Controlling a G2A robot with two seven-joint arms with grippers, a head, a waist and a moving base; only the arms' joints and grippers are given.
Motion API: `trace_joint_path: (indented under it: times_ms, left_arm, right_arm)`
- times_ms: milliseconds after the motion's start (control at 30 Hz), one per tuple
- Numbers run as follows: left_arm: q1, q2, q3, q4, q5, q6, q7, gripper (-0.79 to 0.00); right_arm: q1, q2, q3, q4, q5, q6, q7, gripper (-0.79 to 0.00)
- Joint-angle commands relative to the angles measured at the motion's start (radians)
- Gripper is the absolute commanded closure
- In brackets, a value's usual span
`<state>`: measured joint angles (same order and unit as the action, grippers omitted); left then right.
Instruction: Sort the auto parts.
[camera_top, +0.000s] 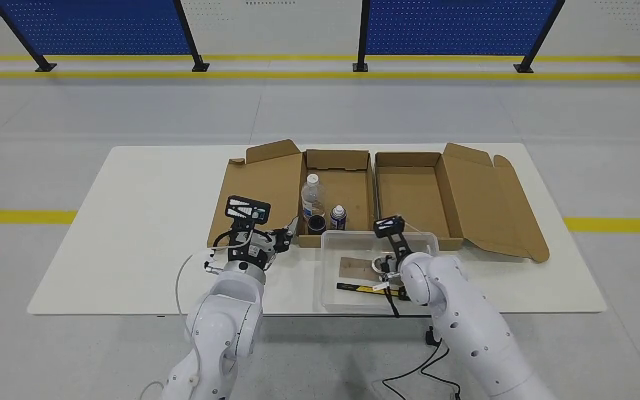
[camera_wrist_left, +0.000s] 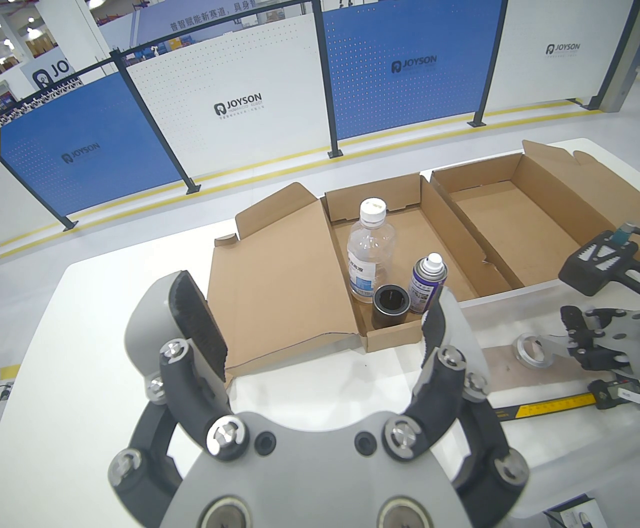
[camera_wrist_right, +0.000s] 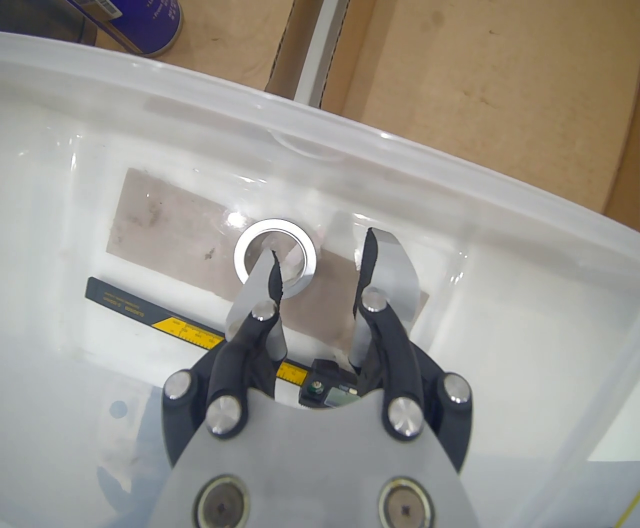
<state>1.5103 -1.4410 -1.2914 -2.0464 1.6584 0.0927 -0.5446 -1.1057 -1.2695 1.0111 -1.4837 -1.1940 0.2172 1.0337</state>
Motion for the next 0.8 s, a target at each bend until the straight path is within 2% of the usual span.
trace_joint_path:
  times_ms: [0, 500, 767]
  left_arm:
    - [0.000, 0.000, 0.000, 0.000, 0.000, 0.000, 0.000, -0.785]
    - [0.000, 0.000, 0.000, 0.000, 0.000, 0.000, 0.000, -0.785]
    - [0.000, 0.000, 0.000, 0.000, 0.000, 0.000, 0.000, -0.785]
  right_arm:
    - [0.000, -0.002, -0.002, 0.005, -0.001, -0.003, 0.001, -0.342]
    - [-0.003, -0.008, 0.006, 0.037, -0.025, -0.015, -0.002, -0.336]
    - [-0.003, -0.013, 0.005, 0.041, -0.029, -0.029, 0.002, -0.305]
